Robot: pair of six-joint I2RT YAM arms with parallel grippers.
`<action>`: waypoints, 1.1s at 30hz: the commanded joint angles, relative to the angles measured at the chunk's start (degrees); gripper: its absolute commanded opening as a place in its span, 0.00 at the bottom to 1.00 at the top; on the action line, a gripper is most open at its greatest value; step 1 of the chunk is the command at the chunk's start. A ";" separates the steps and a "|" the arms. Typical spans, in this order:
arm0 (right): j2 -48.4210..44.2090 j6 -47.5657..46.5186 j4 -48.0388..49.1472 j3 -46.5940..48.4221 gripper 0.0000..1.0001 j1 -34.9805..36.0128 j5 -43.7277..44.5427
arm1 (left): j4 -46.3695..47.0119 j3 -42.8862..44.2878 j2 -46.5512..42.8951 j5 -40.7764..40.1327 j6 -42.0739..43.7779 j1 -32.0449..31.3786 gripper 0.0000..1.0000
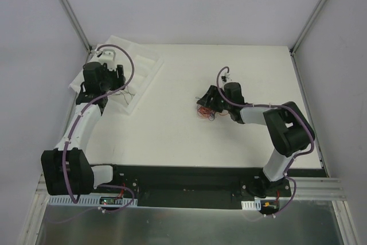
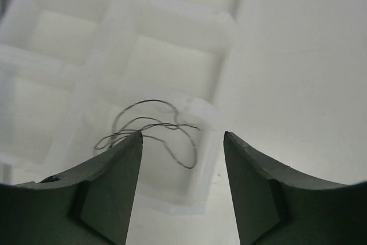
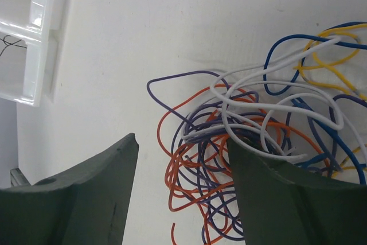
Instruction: Untangle the cables
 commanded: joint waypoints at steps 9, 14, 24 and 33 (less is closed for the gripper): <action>-8.50 -13.79 -3.57 1.64 0.24 8.99 5.11 | 1.38 6.46 10.74 29.79 -15.65 -19.76 0.52; -11.41 -14.07 3.62 -3.02 0.02 10.41 2.56 | 0.16 9.79 18.30 39.61 -23.05 -20.12 0.50; -7.81 -13.28 8.12 -1.35 0.01 10.32 -6.05 | -1.60 10.50 22.97 46.05 -16.82 -23.64 0.52; -7.98 -12.49 10.05 -1.97 0.01 9.35 -9.13 | -9.77 13.84 26.48 38.87 -8.92 -27.50 0.56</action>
